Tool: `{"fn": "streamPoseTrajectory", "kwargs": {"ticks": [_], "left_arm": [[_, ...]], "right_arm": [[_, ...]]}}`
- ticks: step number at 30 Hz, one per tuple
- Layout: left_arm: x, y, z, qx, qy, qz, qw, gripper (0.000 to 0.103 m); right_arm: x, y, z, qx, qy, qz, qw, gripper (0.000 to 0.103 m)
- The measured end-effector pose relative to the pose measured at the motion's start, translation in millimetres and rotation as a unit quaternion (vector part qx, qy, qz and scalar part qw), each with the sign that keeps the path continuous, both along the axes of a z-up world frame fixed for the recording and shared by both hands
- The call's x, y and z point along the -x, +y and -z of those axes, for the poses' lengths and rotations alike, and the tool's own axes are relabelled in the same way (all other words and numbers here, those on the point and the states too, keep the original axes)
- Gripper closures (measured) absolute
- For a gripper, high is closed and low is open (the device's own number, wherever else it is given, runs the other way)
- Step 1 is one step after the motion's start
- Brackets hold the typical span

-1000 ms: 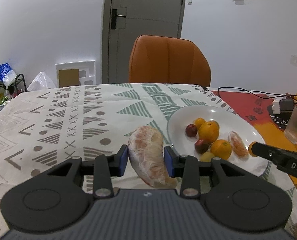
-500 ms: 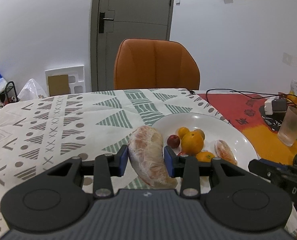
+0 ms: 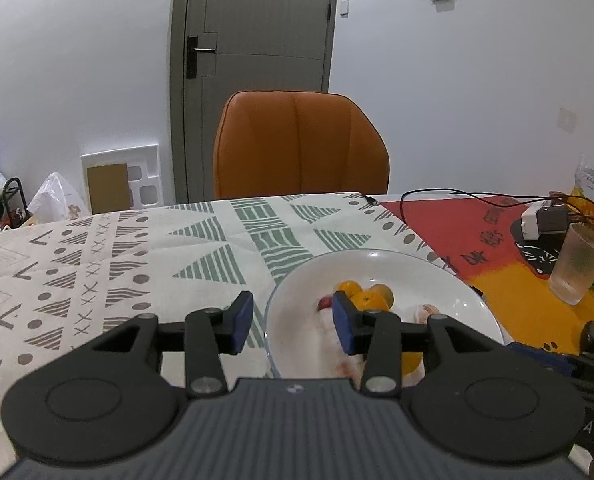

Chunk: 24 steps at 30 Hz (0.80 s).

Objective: Organize fruits
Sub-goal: 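Carry the mandarin into the plate and open the right tool while the left tool releases the pomelo piece there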

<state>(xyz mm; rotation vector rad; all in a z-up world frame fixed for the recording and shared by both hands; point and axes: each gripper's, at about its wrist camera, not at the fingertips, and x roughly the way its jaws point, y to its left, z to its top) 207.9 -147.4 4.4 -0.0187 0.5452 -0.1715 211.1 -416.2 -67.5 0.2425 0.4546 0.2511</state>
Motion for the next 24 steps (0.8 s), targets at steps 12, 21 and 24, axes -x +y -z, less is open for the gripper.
{"fn": "streamPoseTrajectory", "kwargs": {"ticks": [12,21,24], "left_arm": [[21,21,-4,0.001,0.007,-0.019,0.9998,0.048],[42,38,-10,0.002,0.007,-0.039,0.9992,0.033],[50,42,-12,0.001,0.001,-0.045,0.9990,0.027]], "right_arm": [[5,12,-4,-0.005,-0.006,-0.017,1.000,0.063],[17,20,-11,-0.005,-0.015,-0.023,1.000,0.047],[23,22,-14,-0.006,-0.021,-0.026,0.999,0.045]]}}
